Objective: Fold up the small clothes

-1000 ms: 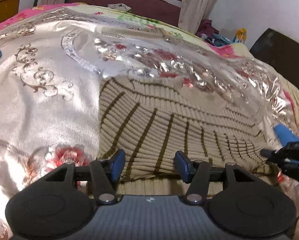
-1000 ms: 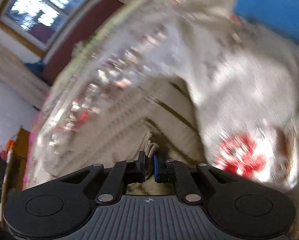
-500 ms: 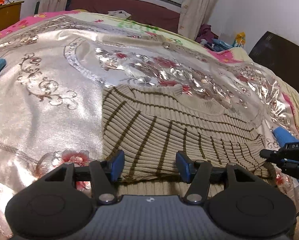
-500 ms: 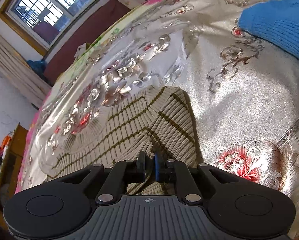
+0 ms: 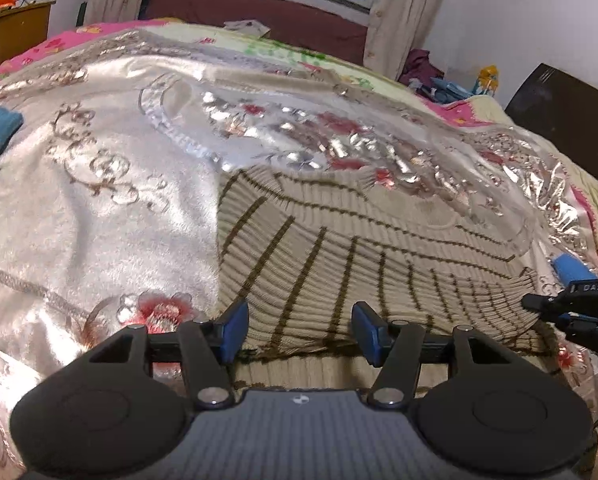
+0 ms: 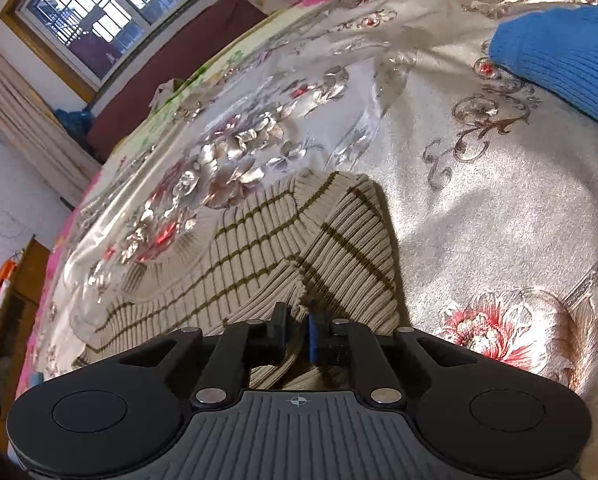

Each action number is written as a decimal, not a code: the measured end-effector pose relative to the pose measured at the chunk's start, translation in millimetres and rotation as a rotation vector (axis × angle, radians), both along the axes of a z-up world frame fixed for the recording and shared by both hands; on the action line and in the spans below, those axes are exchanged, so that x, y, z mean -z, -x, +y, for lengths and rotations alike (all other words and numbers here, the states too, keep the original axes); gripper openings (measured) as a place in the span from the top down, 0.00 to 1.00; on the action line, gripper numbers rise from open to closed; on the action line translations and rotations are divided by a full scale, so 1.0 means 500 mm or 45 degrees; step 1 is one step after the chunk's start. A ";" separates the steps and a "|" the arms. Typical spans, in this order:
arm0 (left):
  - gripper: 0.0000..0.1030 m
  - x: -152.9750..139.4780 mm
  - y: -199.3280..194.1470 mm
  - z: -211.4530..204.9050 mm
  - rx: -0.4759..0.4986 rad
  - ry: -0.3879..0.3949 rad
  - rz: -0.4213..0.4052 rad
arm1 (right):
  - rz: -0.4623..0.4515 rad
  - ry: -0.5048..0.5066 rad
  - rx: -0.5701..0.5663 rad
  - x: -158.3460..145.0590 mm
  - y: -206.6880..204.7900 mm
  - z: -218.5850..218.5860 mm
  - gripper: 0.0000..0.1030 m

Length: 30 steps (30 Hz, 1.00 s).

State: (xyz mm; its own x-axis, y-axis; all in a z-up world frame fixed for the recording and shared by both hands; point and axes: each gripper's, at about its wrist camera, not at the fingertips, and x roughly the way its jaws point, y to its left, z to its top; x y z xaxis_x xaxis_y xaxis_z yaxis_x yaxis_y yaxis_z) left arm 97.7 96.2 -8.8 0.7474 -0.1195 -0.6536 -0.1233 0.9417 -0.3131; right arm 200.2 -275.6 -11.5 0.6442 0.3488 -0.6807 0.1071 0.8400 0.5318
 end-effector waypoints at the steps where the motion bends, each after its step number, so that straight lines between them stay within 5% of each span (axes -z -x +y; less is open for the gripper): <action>1: 0.41 0.005 -0.003 0.000 0.001 -0.007 0.013 | 0.007 0.007 0.002 0.003 -0.002 0.000 0.92; 13: 0.41 -0.005 0.020 0.006 -0.017 -0.026 0.064 | 0.004 0.022 -0.022 -0.020 0.018 -0.018 0.84; 20: 0.41 -0.027 0.073 0.000 0.031 -0.017 0.113 | 0.039 0.066 -0.132 -0.060 0.106 -0.047 0.77; 26: 0.40 -0.039 0.146 -0.002 0.129 0.004 0.244 | 0.132 0.191 -0.227 -0.084 0.211 -0.090 0.75; 30: 0.40 -0.035 0.188 0.002 0.157 0.028 0.386 | 0.245 0.142 -0.280 -0.080 0.259 -0.109 0.74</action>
State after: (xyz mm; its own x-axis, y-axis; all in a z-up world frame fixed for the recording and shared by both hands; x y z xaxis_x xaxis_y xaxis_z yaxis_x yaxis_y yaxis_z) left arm 3.6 97.3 8.8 0.4980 -0.2133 -0.8406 -0.0998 0.9487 -0.2999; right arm 70.7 -330.3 28.3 0.4170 0.3819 -0.8248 0.0064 0.9062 0.4229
